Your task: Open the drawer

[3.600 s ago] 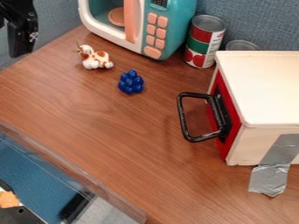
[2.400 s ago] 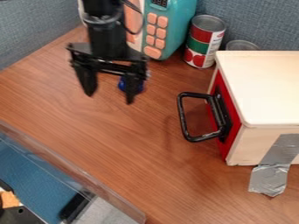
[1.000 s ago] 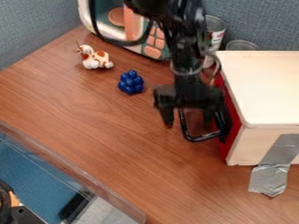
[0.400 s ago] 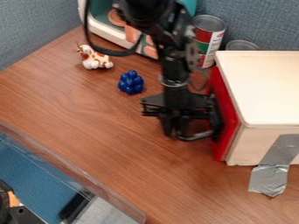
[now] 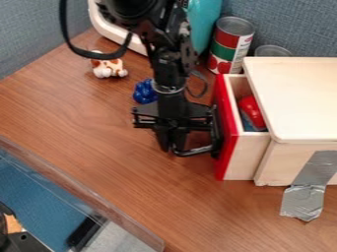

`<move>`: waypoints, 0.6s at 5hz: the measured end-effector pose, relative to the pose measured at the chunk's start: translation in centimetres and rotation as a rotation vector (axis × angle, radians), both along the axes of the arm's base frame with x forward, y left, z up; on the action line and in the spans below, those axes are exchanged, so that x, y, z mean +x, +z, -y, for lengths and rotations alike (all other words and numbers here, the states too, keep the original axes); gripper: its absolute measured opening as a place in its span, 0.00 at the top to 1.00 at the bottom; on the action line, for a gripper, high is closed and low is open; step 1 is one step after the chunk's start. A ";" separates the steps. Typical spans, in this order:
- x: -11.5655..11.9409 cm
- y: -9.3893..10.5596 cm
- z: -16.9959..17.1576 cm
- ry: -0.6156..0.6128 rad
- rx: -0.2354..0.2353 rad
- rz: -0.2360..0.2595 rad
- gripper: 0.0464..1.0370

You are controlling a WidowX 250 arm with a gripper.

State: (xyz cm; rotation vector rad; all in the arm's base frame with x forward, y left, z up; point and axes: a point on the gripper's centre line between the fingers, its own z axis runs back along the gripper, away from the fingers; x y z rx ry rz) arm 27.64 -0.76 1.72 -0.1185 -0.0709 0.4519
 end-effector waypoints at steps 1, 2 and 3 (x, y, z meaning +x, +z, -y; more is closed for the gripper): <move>-1.0 0.0 -1.5 -0.003 0.012 -0.027 0.86; -1.9 0.2 -3.1 -0.004 0.036 -0.037 0.87; -3.1 0.3 -3.6 0.011 0.045 -0.036 0.88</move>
